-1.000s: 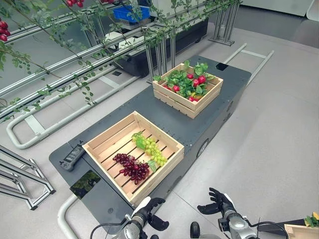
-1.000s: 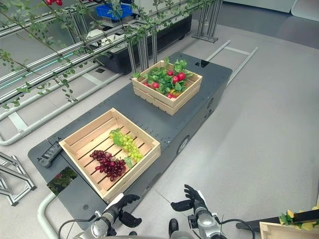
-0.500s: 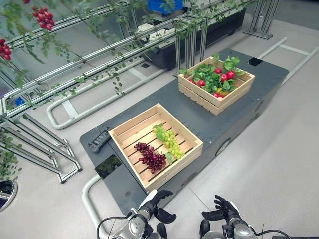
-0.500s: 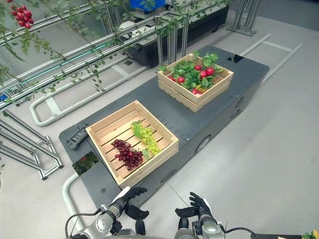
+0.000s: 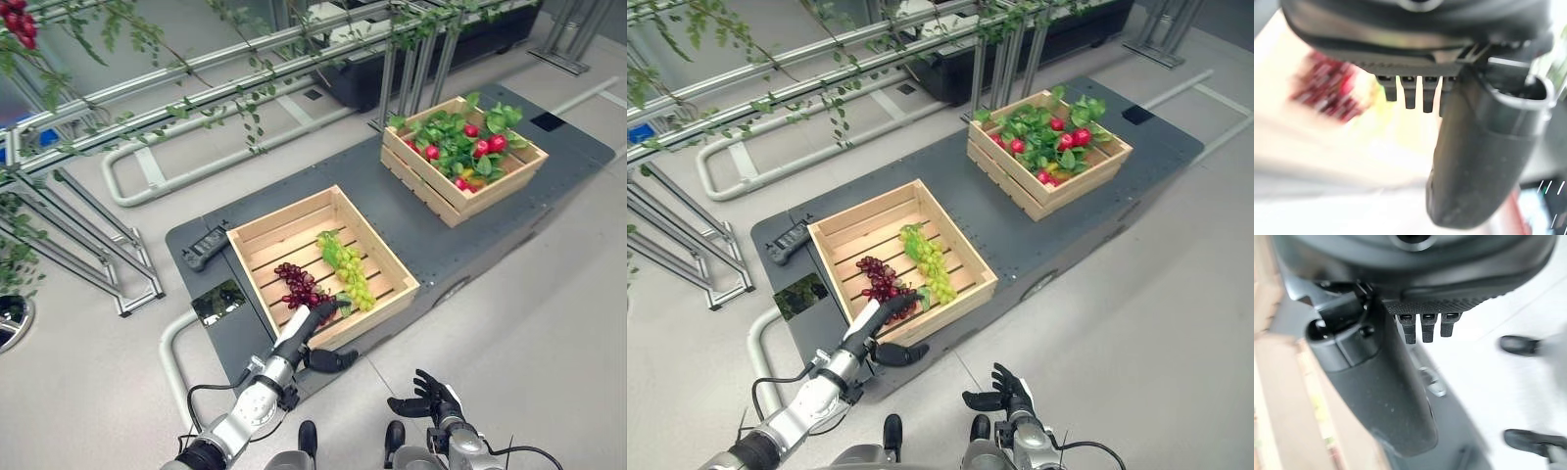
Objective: Pick up the fruits from the basket on one side to the basket on the other side
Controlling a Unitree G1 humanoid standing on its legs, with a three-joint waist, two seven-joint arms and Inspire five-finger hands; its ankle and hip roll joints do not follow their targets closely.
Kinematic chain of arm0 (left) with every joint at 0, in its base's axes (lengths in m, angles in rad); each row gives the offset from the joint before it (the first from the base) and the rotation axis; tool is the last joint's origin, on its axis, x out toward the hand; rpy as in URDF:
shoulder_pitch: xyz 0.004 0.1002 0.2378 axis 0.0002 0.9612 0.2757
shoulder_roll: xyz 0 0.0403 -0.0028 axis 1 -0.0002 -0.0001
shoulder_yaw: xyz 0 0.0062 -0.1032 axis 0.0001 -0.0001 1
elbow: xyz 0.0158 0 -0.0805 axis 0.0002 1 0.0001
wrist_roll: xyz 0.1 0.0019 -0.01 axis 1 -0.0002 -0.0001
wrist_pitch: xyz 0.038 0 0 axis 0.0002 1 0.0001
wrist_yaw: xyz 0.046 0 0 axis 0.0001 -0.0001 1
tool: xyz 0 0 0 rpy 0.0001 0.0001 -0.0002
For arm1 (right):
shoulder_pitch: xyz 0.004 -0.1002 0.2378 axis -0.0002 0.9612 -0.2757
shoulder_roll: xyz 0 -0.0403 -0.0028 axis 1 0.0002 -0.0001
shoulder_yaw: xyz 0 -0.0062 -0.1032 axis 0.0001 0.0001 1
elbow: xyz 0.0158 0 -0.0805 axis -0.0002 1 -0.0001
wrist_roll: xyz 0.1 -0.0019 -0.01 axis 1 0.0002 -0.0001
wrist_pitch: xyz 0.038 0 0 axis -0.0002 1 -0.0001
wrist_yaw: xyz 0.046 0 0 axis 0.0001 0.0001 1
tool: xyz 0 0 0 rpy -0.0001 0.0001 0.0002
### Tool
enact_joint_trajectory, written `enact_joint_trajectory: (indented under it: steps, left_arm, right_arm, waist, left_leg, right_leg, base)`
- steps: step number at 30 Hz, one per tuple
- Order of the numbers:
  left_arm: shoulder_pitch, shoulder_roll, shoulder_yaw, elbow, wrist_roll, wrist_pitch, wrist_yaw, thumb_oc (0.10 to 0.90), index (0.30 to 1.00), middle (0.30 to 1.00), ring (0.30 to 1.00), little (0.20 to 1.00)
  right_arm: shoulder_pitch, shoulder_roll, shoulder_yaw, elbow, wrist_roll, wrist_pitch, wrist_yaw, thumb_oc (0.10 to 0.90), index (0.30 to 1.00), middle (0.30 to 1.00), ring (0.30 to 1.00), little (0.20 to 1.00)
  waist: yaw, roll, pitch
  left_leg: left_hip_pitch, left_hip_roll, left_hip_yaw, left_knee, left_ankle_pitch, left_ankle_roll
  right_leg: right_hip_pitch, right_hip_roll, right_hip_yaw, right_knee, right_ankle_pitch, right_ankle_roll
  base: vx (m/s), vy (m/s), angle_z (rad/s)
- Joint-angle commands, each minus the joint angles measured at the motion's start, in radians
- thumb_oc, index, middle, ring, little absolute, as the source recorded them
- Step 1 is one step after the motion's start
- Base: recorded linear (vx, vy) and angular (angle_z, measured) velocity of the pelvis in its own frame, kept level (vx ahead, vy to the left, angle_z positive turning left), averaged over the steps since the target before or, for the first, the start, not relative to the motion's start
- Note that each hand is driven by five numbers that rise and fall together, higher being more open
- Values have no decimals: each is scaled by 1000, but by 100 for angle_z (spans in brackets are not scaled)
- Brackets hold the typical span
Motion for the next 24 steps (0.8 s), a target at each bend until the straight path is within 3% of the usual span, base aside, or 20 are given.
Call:
enact_joint_trajectory:
  steps: [1,7,11,14,19,24]
  left_arm:
    - [-139,50,107,-150,-2,-104,71,800,900,900,900,900]
    - [-189,96,154,-160,25,-51,129,800,900,900,900,900]
    - [-203,134,160,-167,159,-30,217,800,900,900,900,900]
    - [-221,179,165,-190,290,25,280,800,900,900,900,900]
    - [-330,330,74,-142,513,168,336,800,900,900,900,900]
    - [-468,443,-62,-29,559,224,331,800,900,900,900,900]
  right_arm:
    - [-7,-30,-17,-54,11,-35,-49,800,900,900,900,900]
    - [21,-35,-23,-99,3,-56,-60,800,900,900,900,900]
    - [39,-34,-33,-82,-8,-67,-55,800,900,900,900,900]
    - [50,-46,-40,-71,-9,-69,-41,800,900,900,900,900]
    - [57,-95,-54,-71,-11,-60,-20,800,900,900,900,900]
    - [8,-169,-56,-68,9,-65,4,800,900,900,900,900]
  waist:
    - [28,-17,-26]
    - [19,-14,-38]
    - [8,-12,-48]
    - [1,-9,-52]
    - [-28,8,-39]
    - [-63,31,19]
  left_leg:
    - [-6,-11,17,15,-39,-26]
    - [-8,-14,9,14,-42,-31]
    - [1,-16,15,4,-47,-35]
    - [5,-16,24,5,-50,-36]
    - [-2,-18,40,31,-51,-40]
    - [-68,-31,65,133,-70,-41]
  right_leg:
    - [-19,4,34,115,-46,-41]
    - [-18,1,35,103,-45,-42]
    - [-5,5,44,79,-41,-39]
    - [2,6,52,71,-43,-38]
    - [-18,-1,65,100,-48,-36]
    - [-94,-11,79,191,-71,-48]
  base:
    - [45,27,10]
    - [32,25,10]
    - [21,33,0]
    - [31,61,-1]
    - [6,92,-2]
    - [-122,161,-12]
